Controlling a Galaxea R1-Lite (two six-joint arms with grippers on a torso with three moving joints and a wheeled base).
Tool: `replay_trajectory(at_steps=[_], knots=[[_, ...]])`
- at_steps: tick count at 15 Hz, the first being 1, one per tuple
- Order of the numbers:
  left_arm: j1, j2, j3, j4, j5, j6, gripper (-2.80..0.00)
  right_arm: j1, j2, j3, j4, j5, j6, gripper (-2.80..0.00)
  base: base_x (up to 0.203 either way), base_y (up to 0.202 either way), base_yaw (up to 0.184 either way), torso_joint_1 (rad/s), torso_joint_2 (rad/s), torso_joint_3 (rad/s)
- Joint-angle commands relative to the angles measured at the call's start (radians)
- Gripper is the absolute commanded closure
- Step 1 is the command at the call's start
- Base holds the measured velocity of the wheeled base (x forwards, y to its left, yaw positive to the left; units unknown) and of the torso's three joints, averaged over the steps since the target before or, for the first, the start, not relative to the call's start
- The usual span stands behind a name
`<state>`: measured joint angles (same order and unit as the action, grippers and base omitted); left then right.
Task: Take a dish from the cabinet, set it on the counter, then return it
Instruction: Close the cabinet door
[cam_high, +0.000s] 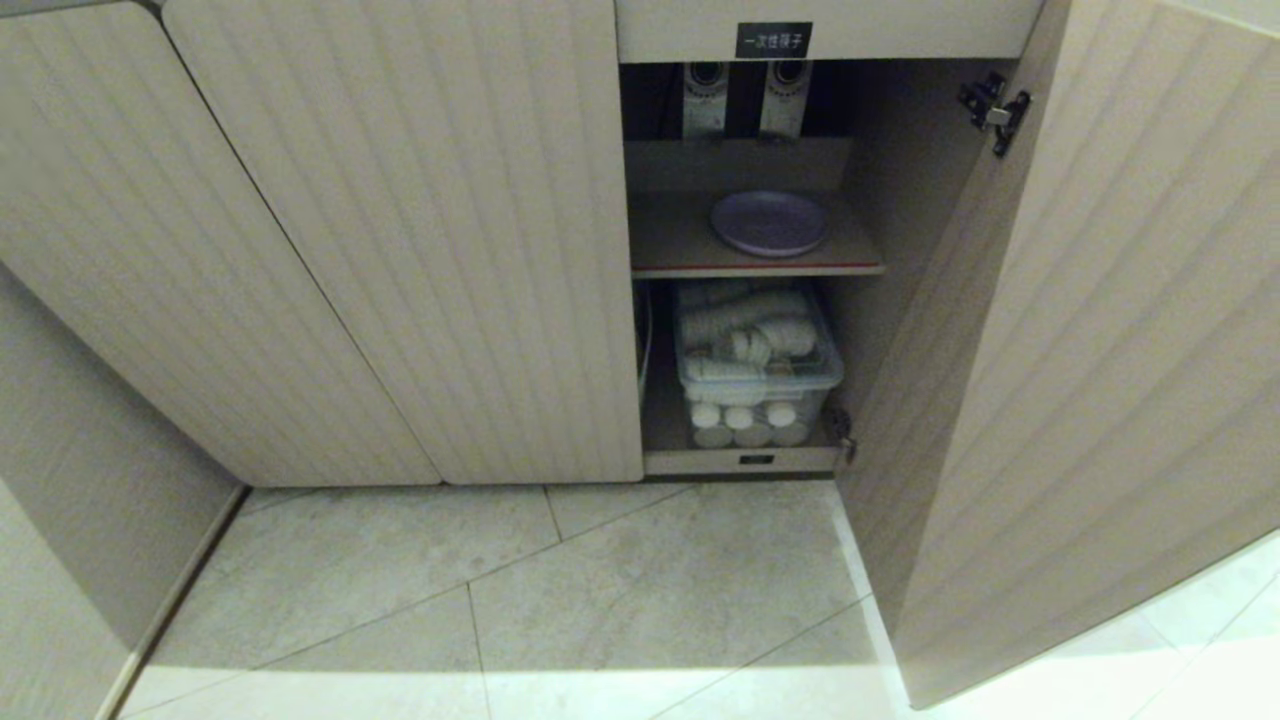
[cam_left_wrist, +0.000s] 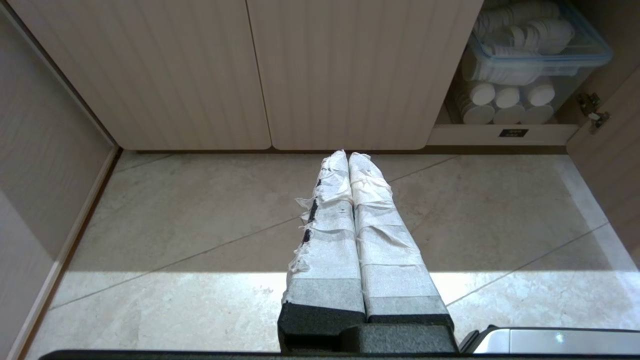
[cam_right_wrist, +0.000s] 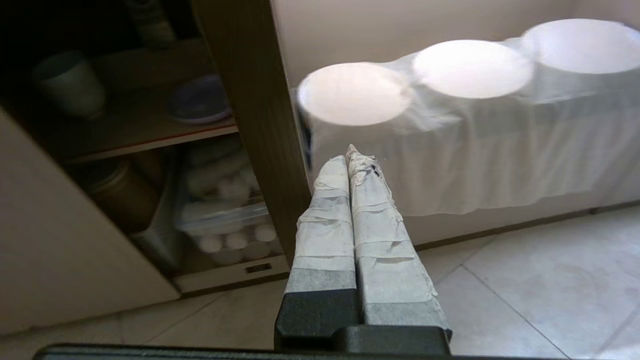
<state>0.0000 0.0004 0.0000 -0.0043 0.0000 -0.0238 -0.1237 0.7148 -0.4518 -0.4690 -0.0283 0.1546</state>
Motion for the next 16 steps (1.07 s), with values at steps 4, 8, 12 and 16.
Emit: replay_trajectory(at_steps=[4, 8, 12, 16], knots=[[0.000, 0.000, 0.000, 0.000, 0.000, -0.001, 0.00, 0.077, -0.035, 0.002, -0.005, 0.001, 0.035, 0.00, 0.000, 0.000, 0.000, 0.000, 0.00, 0.000], [0.000, 0.000, 0.000, 0.000, 0.000, -0.001, 0.00, 0.141, -0.055, 0.008, -0.002, -0.001, 0.048, 0.00, 0.000, 0.000, 0.000, 0.000, 0.00, 0.000], [0.000, 0.000, 0.000, 0.000, 0.000, -0.001, 0.00, 0.197, -0.070, 0.008, 0.020, -0.009, 0.080, 0.00, 0.000, 0.000, 0.000, 0.000, 0.00, 0.000], [0.000, 0.000, 0.000, 0.000, 0.000, -0.001, 0.00, 0.251, -0.075, 0.007, 0.054, -0.030, 0.106, 0.00, 0.000, 0.000, 0.000, 0.000, 0.00, 0.000]])
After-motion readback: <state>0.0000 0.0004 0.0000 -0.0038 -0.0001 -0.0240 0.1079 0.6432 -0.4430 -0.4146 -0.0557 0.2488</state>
